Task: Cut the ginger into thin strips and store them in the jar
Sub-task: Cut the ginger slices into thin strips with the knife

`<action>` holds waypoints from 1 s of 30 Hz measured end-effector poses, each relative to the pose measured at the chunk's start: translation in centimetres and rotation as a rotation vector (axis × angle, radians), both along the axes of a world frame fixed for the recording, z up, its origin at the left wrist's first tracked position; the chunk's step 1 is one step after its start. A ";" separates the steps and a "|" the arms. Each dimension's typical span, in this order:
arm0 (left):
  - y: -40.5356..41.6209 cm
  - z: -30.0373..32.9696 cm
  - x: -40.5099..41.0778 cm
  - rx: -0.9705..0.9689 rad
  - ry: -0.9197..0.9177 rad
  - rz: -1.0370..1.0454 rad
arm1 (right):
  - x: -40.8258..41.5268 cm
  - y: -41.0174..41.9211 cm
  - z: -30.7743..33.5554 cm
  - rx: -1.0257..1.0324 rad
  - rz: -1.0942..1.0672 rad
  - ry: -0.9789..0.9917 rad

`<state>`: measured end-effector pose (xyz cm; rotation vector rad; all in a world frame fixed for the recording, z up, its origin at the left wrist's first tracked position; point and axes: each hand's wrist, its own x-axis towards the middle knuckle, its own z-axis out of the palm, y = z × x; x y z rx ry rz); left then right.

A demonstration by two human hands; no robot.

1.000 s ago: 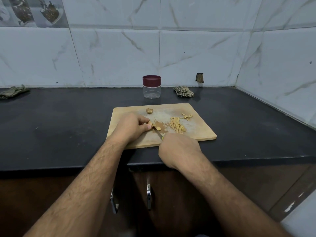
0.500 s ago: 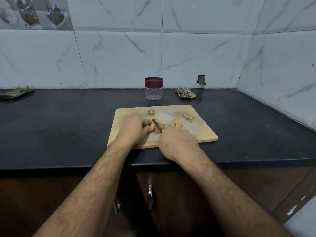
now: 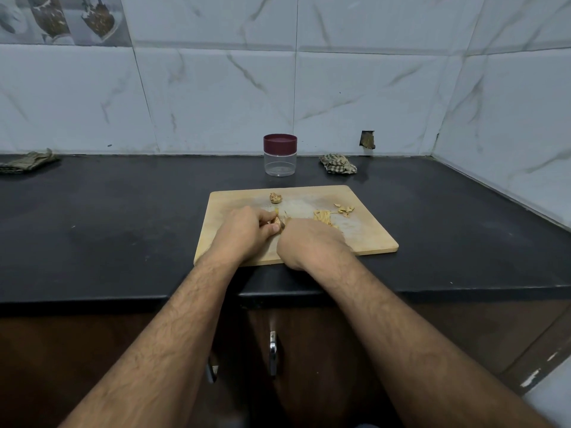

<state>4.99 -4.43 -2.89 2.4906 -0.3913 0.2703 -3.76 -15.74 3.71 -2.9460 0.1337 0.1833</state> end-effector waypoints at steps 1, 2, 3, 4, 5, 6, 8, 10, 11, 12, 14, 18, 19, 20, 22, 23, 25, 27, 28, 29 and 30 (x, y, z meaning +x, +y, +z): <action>0.0 0.0 0.0 0.000 -0.004 0.002 | 0.1 0.1 0.0 -0.008 0.001 0.004; 0.0 0.0 -0.1 -0.002 -0.006 0.003 | 0.1 0.1 0.0 -0.011 0.004 0.005; -0.1 0.1 -0.2 -0.003 -0.002 0.005 | 0.0 0.0 -0.1 -0.009 0.005 0.003; -0.2 0.1 -0.3 -0.003 0.001 0.008 | -0.1 -0.1 -0.2 -0.005 0.003 0.000; -0.2 0.1 -0.3 -0.003 0.003 0.014 | -0.3 -0.3 -0.3 -0.006 0.000 0.001; -0.2 0.1 -0.3 -0.004 0.003 0.020 | -0.6 -0.5 -0.5 -0.013 0.001 0.005; -0.2 0.0 -0.3 0.002 0.007 0.037 | -1.4 -0.9 -0.8 -0.033 0.006 0.017; -0.3 0.1 -0.3 0.013 0.013 0.056 | -2.1 -1.6 -1.1 -0.030 0.006 0.024; -0.4 0.1 -0.3 0.017 0.017 0.065 | -2.4 -2.1 -1.2 -0.023 0.005 0.025; -0.4 0.1 -0.3 0.020 0.015 0.070 | -2.7 -2.4 -1.2 -0.016 0.003 0.024; -0.4 0.2 -0.6 0.019 0.006 0.080 | -3.0 -3.0 -1.3 -0.005 0.003 0.014; -0.5 0.2 -1.1 -0.012 -0.027 0.088 | -2.8 -3.0 -1.1 0.033 -0.012 -0.037; -0.5 0.2 -1.2 -0.028 -0.025 0.087 | -2.7 -2.9 -1.1 0.042 -0.018 -0.045; -0.4 0.2 -1.2 -0.049 -0.018 0.087 | -2.5 -2.8 -1.0 0.047 -0.021 -0.053; -0.2 0.2 -1.1 -0.094 0.006 0.082 | -2.1 -2.6 -1.0 0.049 -0.023 -0.068; -0.1 0.1 -1.1 -0.104 0.014 0.075 | -2.0 -2.5 -1.0 0.050 -0.024 -0.073; 0.0 0.0 -1.2 -0.096 0.017 0.060 | -1.8 -2.5 -0.9 0.055 -0.024 -0.072; 0.1 -0.2 -1.2 -0.119 0.014 0.059 | -1.5 -2.5 -0.9 0.068 -0.031 -0.062; 0.2 -0.2 -1.2 -0.152 0.009 0.063 | -1.4 -2.6 -0.8 0.077 -0.037 -0.059; 0.2 -0.1 -1.3 -0.186 0.004 0.075 | -1.2 -2.6 -0.8 0.087 -0.040 -0.059; 0.1 0.1 -1.5 -0.208 -0.004 0.093 | -1.1 -2.6 -0.7 0.097 -0.040 -0.064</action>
